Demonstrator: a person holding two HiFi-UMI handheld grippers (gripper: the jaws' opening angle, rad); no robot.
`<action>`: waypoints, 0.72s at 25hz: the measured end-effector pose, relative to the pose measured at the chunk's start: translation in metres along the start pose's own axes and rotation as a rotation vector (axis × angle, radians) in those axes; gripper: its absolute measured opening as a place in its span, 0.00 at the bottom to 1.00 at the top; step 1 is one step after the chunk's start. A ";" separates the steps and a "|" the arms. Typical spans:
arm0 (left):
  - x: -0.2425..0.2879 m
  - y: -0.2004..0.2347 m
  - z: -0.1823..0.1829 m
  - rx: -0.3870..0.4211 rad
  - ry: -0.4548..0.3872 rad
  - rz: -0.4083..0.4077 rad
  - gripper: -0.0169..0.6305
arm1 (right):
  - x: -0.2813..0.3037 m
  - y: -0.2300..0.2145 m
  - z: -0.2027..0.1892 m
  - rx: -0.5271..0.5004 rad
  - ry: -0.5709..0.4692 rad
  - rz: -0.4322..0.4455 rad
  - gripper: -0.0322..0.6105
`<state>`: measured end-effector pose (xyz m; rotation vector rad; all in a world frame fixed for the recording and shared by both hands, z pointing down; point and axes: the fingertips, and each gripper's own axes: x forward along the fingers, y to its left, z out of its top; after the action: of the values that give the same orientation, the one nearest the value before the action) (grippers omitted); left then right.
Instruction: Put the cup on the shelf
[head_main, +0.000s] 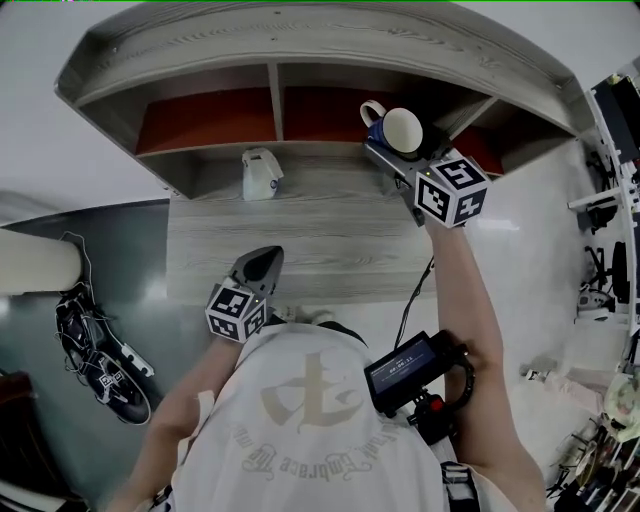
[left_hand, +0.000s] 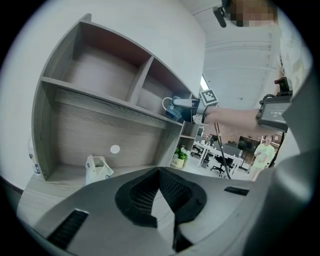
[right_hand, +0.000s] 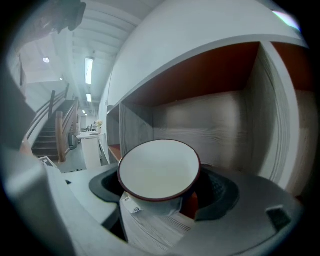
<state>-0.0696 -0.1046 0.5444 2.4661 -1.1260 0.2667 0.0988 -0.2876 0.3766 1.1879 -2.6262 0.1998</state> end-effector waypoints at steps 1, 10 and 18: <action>0.000 0.002 0.000 -0.001 -0.003 0.004 0.03 | 0.004 -0.001 0.003 -0.002 0.000 -0.003 0.69; -0.007 0.016 0.004 -0.015 -0.013 0.030 0.03 | 0.042 -0.014 0.014 0.007 0.064 -0.036 0.69; -0.012 0.029 0.004 -0.029 -0.018 0.054 0.03 | 0.062 -0.022 0.015 0.014 0.104 -0.051 0.69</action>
<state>-0.0998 -0.1151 0.5452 2.4200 -1.1967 0.2419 0.0737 -0.3499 0.3805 1.2137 -2.5065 0.2632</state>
